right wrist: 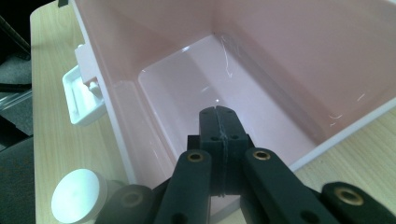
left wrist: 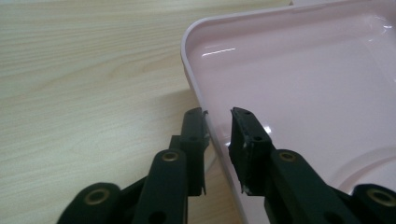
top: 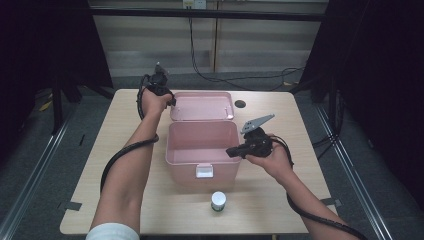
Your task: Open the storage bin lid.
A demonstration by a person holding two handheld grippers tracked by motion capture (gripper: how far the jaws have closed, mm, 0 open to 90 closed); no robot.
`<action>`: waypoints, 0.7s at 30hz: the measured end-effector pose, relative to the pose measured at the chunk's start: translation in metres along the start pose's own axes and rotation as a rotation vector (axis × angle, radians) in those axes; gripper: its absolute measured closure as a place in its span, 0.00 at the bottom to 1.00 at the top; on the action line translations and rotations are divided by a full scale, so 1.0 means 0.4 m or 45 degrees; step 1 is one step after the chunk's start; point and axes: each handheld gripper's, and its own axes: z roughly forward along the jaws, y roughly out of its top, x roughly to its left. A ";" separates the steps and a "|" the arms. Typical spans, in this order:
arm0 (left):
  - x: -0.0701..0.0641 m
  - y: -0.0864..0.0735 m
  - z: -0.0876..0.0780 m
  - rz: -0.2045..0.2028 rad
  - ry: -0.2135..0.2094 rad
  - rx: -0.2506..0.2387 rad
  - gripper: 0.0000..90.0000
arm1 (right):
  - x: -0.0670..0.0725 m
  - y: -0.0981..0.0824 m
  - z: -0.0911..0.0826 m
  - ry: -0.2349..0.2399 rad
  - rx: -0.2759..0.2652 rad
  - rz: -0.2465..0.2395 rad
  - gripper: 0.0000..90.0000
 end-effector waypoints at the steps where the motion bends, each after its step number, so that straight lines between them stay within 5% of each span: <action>1: -0.001 0.000 -0.002 0.000 0.002 -0.002 0.82 | 0.000 0.000 0.000 -0.002 -0.001 -0.003 1.00; 12: -0.002 -0.013 -0.040 -0.032 0.007 -0.006 0.63 | 0.006 0.001 -0.001 -0.012 0.002 -0.003 0.98; 21: 0.001 -0.035 -0.090 -0.003 -0.007 -0.024 0.52 | 0.006 0.007 -0.010 -0.048 -0.031 0.011 0.88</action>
